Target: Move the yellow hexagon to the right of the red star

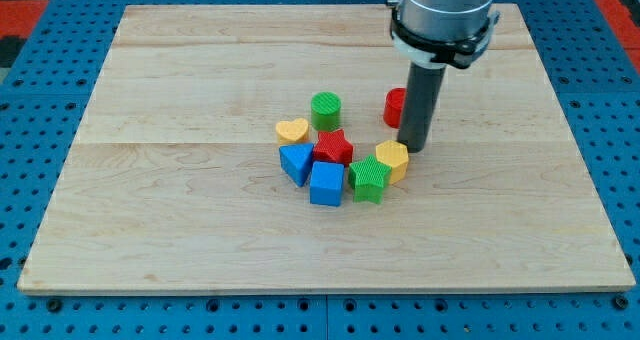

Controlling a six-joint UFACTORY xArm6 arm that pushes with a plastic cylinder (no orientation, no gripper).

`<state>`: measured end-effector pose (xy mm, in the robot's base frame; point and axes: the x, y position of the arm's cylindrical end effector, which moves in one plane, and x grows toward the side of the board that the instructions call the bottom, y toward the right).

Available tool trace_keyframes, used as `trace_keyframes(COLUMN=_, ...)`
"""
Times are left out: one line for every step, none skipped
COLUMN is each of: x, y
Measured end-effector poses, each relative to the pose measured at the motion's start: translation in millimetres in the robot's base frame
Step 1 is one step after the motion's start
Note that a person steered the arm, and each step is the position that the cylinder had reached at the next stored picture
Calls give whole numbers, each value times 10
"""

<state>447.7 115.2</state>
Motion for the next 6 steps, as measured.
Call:
trace_keyframes(x=84, y=556)
trace_keyframes(x=361, y=388)
trace_keyframes(x=520, y=122)
trace_keyframes(x=367, y=-188)
trace_keyframes(x=260, y=-188)
trace_keyframes(x=10, y=160)
